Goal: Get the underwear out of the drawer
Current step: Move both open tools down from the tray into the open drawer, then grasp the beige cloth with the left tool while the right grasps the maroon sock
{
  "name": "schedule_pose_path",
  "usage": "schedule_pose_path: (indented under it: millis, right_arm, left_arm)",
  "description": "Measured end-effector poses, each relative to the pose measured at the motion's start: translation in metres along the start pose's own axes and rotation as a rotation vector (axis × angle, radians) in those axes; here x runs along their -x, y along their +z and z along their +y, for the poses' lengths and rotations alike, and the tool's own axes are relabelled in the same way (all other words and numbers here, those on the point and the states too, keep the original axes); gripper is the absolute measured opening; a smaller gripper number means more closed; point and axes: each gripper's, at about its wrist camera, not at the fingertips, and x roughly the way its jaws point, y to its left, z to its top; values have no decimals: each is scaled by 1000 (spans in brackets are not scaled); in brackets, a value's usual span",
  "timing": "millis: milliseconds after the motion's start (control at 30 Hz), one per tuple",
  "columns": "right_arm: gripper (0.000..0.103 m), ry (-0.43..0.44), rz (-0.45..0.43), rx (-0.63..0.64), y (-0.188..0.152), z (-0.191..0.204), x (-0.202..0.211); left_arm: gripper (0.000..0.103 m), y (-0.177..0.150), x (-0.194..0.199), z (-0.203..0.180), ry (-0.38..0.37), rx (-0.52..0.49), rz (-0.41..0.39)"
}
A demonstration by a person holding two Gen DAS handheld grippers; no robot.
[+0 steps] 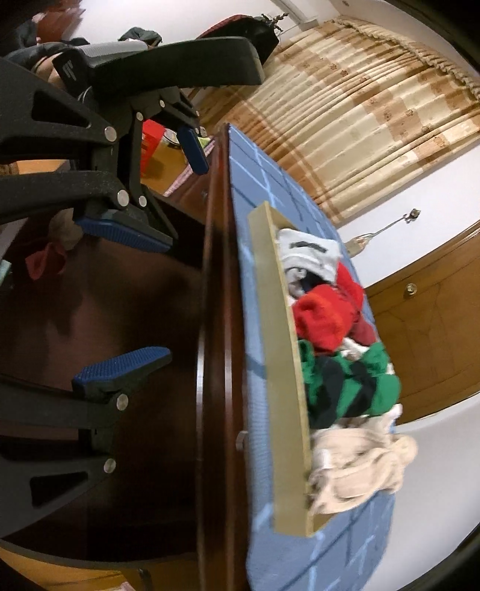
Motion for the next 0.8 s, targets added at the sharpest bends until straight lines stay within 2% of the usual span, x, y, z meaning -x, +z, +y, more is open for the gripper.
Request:
schedule_pose_path:
  millis: [433, 800]
  right_arm:
    - [57, 35, 175, -53, -27, -9, -18]
    - [57, 135, 414, -133, -50, -10, -55]
  left_arm:
    - [103, -39, -6, -3, 33, -60, 129]
    - [103, -53, 0, 16, 0, -28, 210]
